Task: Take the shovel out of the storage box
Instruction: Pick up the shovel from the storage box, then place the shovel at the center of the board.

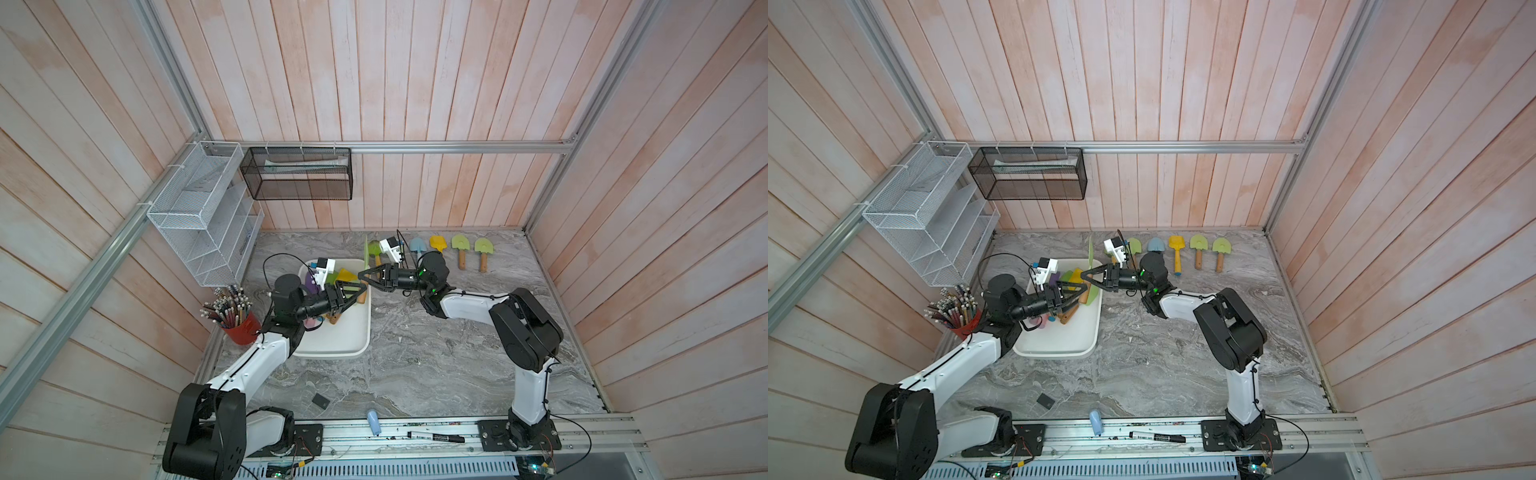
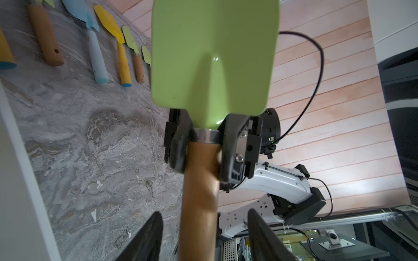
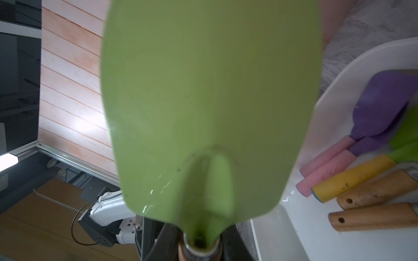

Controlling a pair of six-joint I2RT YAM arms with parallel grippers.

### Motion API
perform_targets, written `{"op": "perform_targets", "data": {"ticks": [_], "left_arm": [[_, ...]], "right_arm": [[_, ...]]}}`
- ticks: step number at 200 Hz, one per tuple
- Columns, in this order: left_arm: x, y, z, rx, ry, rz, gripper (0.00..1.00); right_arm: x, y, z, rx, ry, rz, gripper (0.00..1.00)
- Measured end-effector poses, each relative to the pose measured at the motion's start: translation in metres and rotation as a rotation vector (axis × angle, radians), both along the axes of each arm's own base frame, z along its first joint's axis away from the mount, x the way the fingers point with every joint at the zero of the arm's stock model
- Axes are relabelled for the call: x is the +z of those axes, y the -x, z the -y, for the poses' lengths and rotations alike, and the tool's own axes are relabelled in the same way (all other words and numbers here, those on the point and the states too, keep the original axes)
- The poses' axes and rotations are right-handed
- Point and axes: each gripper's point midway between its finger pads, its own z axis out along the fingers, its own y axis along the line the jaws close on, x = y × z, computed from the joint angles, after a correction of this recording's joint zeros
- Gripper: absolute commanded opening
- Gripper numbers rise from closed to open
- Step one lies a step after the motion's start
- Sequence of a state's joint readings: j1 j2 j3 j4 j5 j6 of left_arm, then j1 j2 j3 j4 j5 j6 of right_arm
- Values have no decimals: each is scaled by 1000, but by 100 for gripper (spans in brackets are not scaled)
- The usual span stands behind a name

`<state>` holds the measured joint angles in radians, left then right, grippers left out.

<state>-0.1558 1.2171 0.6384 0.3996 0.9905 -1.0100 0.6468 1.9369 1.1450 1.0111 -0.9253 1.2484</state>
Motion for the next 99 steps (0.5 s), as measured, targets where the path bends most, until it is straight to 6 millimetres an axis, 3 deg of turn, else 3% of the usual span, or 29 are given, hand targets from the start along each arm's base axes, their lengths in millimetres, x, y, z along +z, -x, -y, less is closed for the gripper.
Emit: {"op": "perform_targets", "data": {"ticks": [43, 72, 99], "left_arm": [[-12, -25, -38, 163, -170, 4, 57], [-48, -31, -52, 230, -311, -77, 56], [-77, -33, -69, 297, -472, -142, 56]], "right_arm": [[-10, -43, 32, -212, 208, 34, 23], [-19, -67, 39, -341, 402, 96, 22], [-52, -75, 49, -426, 648, 131, 22]]}}
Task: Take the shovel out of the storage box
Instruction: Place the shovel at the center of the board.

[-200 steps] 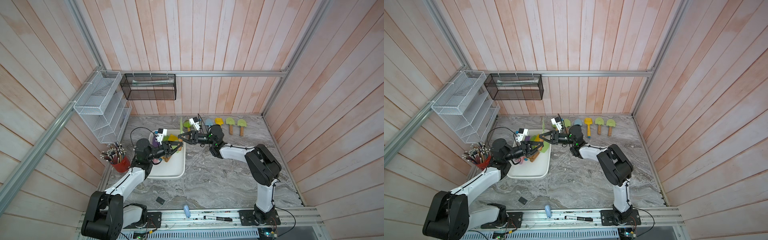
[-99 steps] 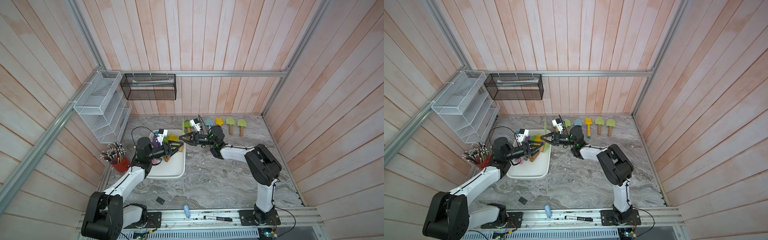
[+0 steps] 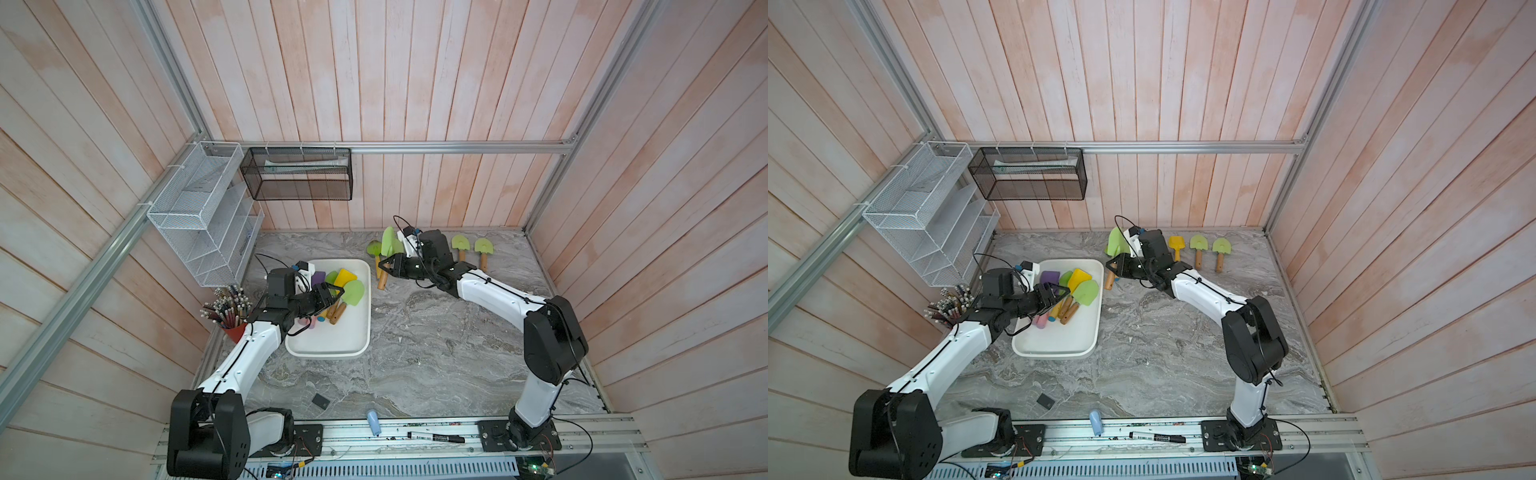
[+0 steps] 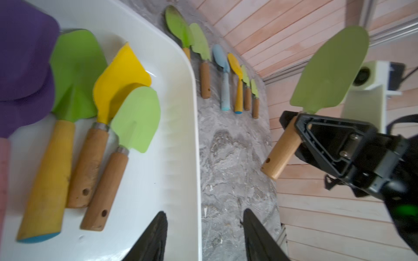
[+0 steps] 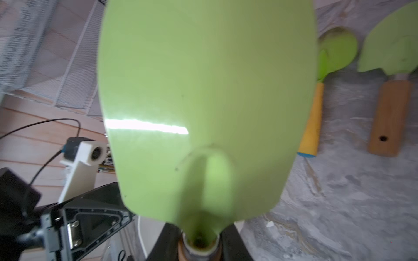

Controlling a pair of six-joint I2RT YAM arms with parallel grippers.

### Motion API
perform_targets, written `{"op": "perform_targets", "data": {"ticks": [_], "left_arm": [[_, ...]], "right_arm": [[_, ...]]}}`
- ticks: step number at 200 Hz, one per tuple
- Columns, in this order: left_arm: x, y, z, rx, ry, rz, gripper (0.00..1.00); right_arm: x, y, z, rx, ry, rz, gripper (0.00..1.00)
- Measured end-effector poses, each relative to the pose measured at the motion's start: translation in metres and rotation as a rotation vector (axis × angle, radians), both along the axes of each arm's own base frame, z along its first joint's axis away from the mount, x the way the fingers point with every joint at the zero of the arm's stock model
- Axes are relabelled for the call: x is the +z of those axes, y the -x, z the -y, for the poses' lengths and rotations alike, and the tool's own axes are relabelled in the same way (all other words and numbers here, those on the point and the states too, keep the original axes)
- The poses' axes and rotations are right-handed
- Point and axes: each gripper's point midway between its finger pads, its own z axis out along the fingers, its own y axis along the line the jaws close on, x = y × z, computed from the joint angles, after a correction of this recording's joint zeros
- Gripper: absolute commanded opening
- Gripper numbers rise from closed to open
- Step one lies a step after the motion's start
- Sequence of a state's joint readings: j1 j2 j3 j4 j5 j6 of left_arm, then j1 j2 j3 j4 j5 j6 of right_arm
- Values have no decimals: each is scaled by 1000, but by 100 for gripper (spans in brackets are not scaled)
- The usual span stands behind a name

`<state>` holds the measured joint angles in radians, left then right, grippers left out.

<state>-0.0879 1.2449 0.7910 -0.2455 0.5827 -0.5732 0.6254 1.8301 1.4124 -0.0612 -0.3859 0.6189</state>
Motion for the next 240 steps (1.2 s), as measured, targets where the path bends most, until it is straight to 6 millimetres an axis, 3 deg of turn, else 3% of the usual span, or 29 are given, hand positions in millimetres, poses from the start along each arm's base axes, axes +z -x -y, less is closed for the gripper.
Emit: {"op": "perform_targets", "data": {"ticks": [50, 87, 156, 240], "left_arm": [[-5, -6, -14, 53, -202, 14, 56], [-12, -6, -24, 82, -267, 6, 56], [-21, -8, -28, 90, -319, -2, 56], [-46, -3, -12, 40, -382, -55, 55]], "right_arm": [[-82, 10, 16, -38, 331, -70, 22], [-120, 11, 27, -49, 434, -128, 22], [-157, 17, 28, -37, 484, -194, 22], [-171, 40, 18, -18, 488, -238, 23]]}}
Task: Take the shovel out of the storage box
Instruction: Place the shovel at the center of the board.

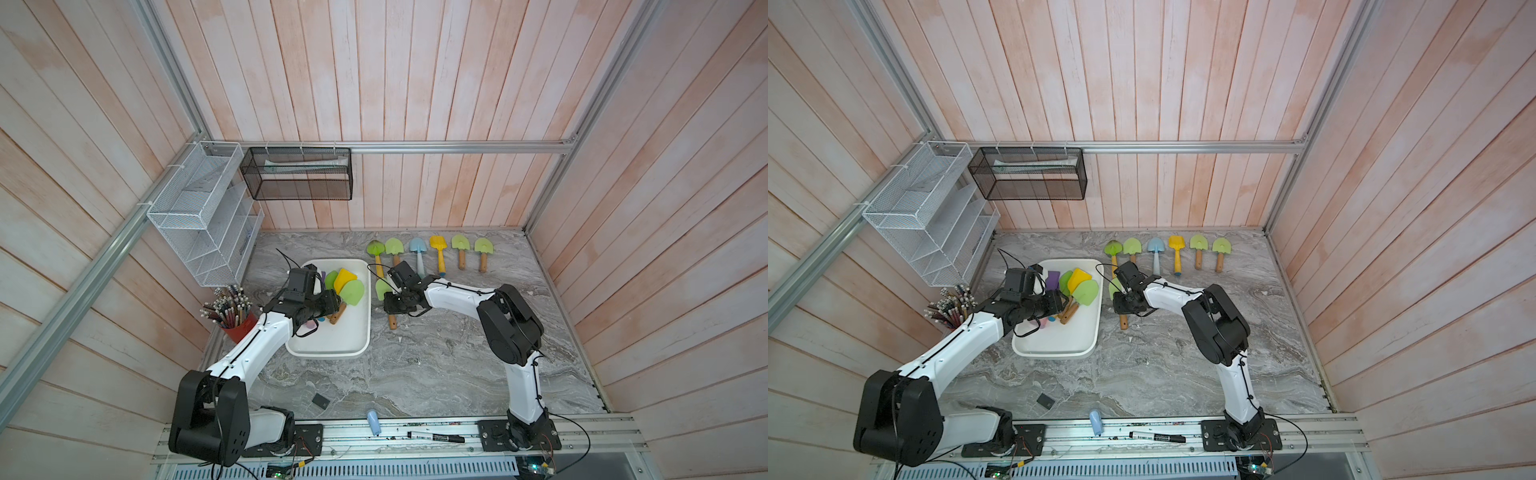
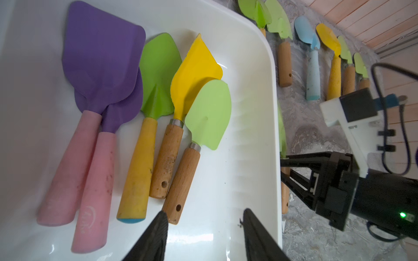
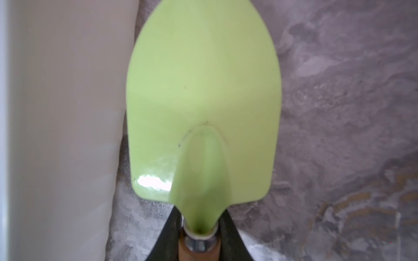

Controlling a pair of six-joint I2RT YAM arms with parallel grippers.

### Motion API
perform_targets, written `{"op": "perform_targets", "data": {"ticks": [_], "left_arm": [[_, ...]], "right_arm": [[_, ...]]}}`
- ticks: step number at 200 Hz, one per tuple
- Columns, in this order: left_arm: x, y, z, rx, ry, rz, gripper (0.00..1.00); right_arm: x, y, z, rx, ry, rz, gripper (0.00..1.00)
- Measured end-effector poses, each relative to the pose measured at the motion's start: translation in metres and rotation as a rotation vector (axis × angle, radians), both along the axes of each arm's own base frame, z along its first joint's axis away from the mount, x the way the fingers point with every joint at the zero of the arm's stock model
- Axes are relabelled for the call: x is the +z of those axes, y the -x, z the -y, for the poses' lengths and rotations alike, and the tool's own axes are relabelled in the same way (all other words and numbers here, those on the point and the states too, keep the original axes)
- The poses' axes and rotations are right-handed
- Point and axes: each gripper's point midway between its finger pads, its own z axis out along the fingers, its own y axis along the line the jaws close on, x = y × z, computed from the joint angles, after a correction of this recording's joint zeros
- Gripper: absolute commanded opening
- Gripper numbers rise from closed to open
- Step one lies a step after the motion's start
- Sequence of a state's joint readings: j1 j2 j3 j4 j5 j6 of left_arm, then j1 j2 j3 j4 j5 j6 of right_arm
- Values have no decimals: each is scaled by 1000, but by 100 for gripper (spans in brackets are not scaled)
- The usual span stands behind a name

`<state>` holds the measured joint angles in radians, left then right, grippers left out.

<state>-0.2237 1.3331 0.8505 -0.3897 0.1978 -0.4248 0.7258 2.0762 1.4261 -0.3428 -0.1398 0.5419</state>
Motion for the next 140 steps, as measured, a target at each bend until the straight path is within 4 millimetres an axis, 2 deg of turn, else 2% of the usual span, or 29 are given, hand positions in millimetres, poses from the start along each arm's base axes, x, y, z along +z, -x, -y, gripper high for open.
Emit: {"op": "perform_targets", "data": {"ticks": [60, 111, 140], "left_arm": [[-23, 2, 8, -19, -35, -55, 56], [-50, 2, 15, -37, -60, -128, 56], [-56, 1, 18, -44, -68, -137, 55]], "right_arm": [[-2, 2, -1, -6, -9, -9, 29], [-2, 1, -4, -3, -28, -3, 32], [-2, 0, -5, -2, -39, 8, 34]]}}
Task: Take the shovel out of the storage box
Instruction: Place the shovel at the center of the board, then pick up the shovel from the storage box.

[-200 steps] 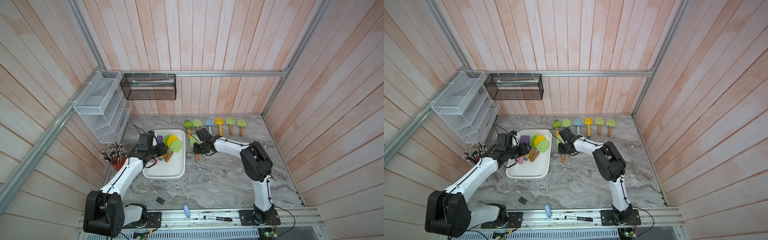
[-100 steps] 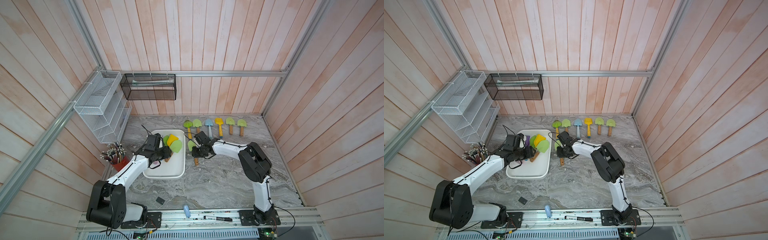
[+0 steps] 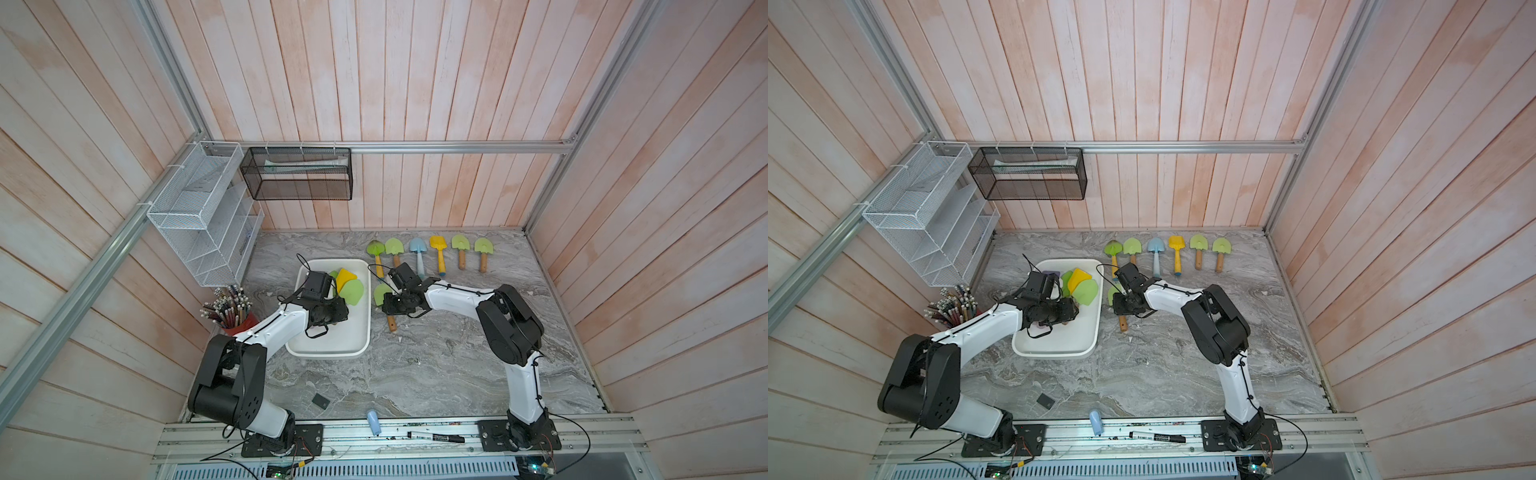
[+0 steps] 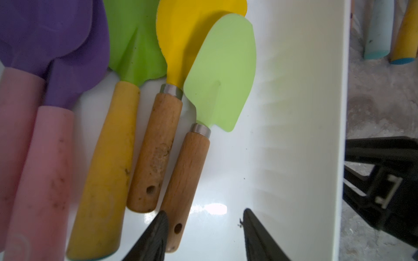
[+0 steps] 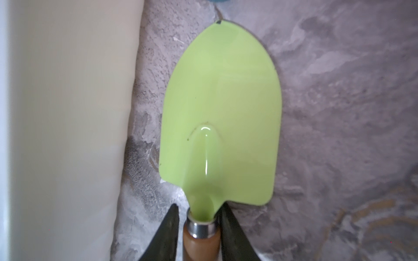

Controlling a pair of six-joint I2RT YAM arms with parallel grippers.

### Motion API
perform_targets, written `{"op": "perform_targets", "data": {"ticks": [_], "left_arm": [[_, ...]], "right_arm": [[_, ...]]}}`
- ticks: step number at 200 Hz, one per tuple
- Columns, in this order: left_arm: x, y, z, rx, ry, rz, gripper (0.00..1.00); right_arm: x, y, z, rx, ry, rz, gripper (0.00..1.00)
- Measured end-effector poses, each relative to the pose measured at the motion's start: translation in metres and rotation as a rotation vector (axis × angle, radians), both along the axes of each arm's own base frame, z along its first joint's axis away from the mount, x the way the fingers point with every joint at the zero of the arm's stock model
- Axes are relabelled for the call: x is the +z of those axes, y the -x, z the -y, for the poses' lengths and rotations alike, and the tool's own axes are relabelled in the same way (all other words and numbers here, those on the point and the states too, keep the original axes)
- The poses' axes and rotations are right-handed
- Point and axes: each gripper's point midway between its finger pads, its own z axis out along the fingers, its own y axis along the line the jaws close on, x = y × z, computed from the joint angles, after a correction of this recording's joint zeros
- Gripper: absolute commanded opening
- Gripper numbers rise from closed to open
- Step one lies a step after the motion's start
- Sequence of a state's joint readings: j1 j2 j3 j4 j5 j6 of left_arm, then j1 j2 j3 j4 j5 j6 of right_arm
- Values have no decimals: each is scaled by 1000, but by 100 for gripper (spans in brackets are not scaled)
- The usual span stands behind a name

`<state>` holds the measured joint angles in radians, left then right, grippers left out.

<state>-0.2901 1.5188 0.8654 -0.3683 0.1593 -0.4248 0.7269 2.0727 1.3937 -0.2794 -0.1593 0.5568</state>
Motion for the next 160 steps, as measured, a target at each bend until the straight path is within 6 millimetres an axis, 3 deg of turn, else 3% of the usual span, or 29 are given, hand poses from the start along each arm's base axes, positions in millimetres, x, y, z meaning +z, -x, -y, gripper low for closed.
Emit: {"op": "perform_targets", "data": {"ticks": [79, 116, 160], "left_arm": [[-15, -9, 17, -46, -55, -15, 51], [-24, -12, 20, -75, -171, -37, 50], [-27, -15, 27, -120, -341, -35, 47]], "right_arm": [[12, 15, 21, -21, -1, -1, 36], [25, 9, 31, -54, -29, 24, 36], [21, 9, 36, -62, -30, 25, 36]]}}
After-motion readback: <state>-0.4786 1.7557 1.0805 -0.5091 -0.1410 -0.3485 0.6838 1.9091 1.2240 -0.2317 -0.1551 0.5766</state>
